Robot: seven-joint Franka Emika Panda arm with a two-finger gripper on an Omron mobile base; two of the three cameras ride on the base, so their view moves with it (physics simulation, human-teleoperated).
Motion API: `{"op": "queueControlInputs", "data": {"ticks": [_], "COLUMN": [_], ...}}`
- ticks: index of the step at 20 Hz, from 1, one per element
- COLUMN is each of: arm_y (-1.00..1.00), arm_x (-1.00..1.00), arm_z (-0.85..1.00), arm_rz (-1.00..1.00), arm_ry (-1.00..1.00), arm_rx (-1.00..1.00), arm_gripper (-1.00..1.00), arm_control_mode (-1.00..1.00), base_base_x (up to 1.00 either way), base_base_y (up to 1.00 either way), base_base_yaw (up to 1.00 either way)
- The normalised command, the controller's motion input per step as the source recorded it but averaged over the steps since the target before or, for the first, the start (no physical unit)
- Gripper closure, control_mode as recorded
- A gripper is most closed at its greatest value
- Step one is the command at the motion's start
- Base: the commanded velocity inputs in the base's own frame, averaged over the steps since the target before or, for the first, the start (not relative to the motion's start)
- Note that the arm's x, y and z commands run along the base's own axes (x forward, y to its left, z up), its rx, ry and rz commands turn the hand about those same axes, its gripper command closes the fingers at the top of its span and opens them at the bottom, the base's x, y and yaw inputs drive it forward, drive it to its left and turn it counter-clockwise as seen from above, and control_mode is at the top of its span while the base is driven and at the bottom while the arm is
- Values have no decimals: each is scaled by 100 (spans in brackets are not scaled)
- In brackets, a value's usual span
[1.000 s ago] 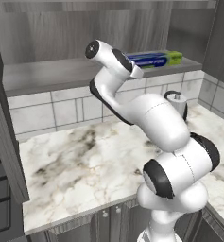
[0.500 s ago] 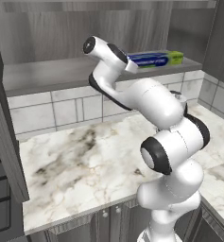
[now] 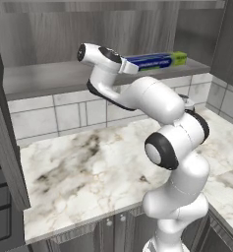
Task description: Retrieve the tupperware and aluminum foil from the cabinet and place them on the dining counter near the plate with onion and shrimp to prepare for storing leftovers.
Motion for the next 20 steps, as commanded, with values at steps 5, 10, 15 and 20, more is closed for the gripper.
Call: {"op": "queueControlInputs", "data": {"ticks": [5,10,15,20], "arm_y": [0,-15,-22,0], "arm_x": [33,17,30,3], "arm_z": [18,0,-14,0], "arm_rz": [-26,-21,-15,-1], "arm_ry": [-3,-2,0,0], "arm_rx": [-1,0,0,0], "arm_gripper": [-100,-100,100,100], "arm_control_mode": [-100,-100,-100,-100], "base_base_x": [0,0,0,0], "base_base_y": [0,0,0,0], "base_base_yaw": [0,0,0,0]}}
